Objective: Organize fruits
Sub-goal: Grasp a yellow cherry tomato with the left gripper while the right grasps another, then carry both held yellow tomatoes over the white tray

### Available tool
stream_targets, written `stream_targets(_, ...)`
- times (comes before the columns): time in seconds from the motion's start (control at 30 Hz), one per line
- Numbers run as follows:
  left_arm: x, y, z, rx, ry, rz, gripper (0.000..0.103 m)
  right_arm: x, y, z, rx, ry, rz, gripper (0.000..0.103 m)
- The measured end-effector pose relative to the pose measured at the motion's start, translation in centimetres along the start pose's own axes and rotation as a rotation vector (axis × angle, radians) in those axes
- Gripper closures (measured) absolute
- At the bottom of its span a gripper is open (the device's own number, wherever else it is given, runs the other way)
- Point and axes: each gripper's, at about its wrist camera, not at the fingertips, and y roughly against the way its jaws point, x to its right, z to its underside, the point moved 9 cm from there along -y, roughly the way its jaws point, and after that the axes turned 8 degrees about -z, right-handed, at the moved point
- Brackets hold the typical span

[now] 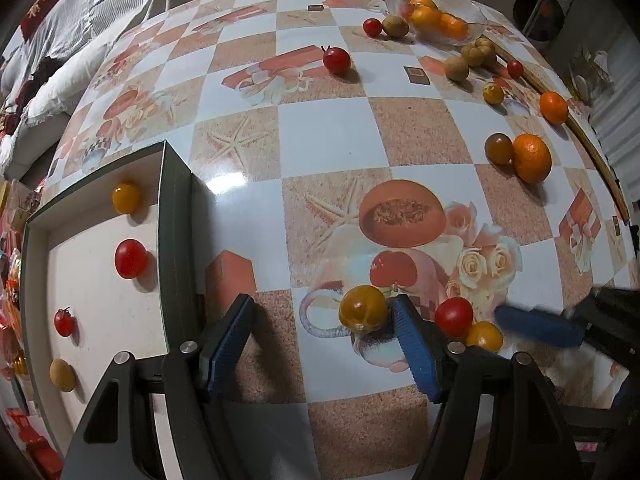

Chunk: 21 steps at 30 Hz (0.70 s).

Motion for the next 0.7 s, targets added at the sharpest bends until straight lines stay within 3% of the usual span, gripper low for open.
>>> stream_targets(0.03, 0.1, 0.1, -0.1, 0.002, 0.001, 0.006, 0.045, -0.1, -0.1, 0.1, -0.004, -0.008, -0.011, 0.081)
stream_targets(0.1, 0.4, 0.3, -0.1, 0.003, 0.004, 0.025, 0.055, 0.0, 0.1, 0.3, 0.0, -0.041, -0.024, 0.081)
stream_targets(0.17, 0.7, 0.5, -0.3, 0.004, 0.007, 0.061, 0.071, 0.3, 0.2, 0.5, 0.0, -0.084, -0.043, 0.081)
stream_targets(0.23, 0.9, 0.8, -0.3, -0.003, 0.02, 0.094, 0.078, 0.9, 0.6, 0.8, 0.003, -0.125, -0.048, 0.081)
stream_targets(0.7, -0.1, 4.1, -0.2, 0.036, 0.058, 0.139, 0.078, 2.4, 2.6, 0.8, 0.02, -0.251, -0.052, 0.081)
